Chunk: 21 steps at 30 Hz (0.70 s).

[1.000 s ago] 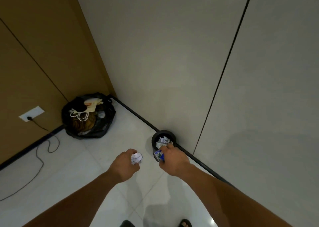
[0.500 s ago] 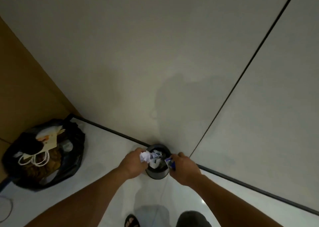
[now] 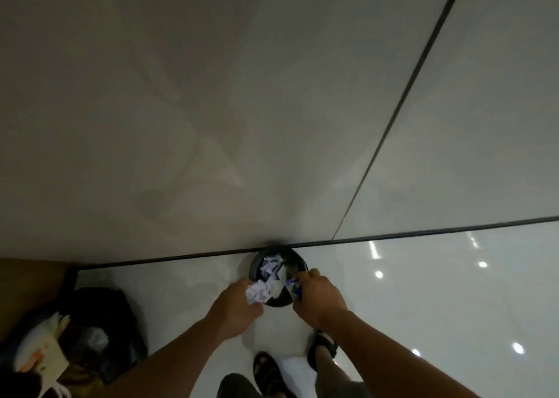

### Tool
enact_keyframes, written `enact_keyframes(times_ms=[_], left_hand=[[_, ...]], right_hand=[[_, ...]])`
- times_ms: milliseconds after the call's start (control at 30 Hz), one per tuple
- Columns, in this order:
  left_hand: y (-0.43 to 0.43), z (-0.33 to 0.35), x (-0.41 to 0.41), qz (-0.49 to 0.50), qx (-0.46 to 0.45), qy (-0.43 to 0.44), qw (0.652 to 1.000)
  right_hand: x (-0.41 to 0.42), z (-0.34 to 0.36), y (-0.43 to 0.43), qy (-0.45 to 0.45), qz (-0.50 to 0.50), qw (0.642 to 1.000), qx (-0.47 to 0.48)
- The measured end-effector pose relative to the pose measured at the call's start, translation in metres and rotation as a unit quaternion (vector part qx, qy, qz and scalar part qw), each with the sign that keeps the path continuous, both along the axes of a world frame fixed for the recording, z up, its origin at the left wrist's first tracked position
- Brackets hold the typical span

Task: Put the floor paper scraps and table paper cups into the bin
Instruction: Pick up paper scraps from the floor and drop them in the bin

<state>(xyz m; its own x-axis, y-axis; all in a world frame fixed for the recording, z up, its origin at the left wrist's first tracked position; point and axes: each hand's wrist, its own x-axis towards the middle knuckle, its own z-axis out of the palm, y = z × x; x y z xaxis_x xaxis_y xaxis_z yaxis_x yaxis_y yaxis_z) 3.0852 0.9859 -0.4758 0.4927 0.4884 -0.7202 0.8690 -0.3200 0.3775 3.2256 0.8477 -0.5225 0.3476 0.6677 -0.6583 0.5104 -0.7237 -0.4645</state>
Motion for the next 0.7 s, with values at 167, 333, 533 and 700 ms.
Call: enact_keyframes(times_ms=[167,333,533,700], left_hand=[[0.036,-0.097,0.03,-0.094,-0.014,0.066,0.993],[0.052,-0.22,0.04,-0.151,-0.014,0.081,0.985],[0.077,-0.311,0.042,-0.165,-0.023,0.076,0.983],[0.087,-0.334,0.034,-0.132,-0.006,0.062,0.989]], right_hand=[[-0.002,-0.088,0.018,0.02,-0.085,0.996,-0.025],[-0.028,-0.199,0.035,0.041,-0.179,0.981,-0.068],[-0.052,-0.283,0.06,0.035,-0.268,0.961,-0.056],[-0.072,-0.305,0.062,0.044,-0.337,0.94,-0.003]])
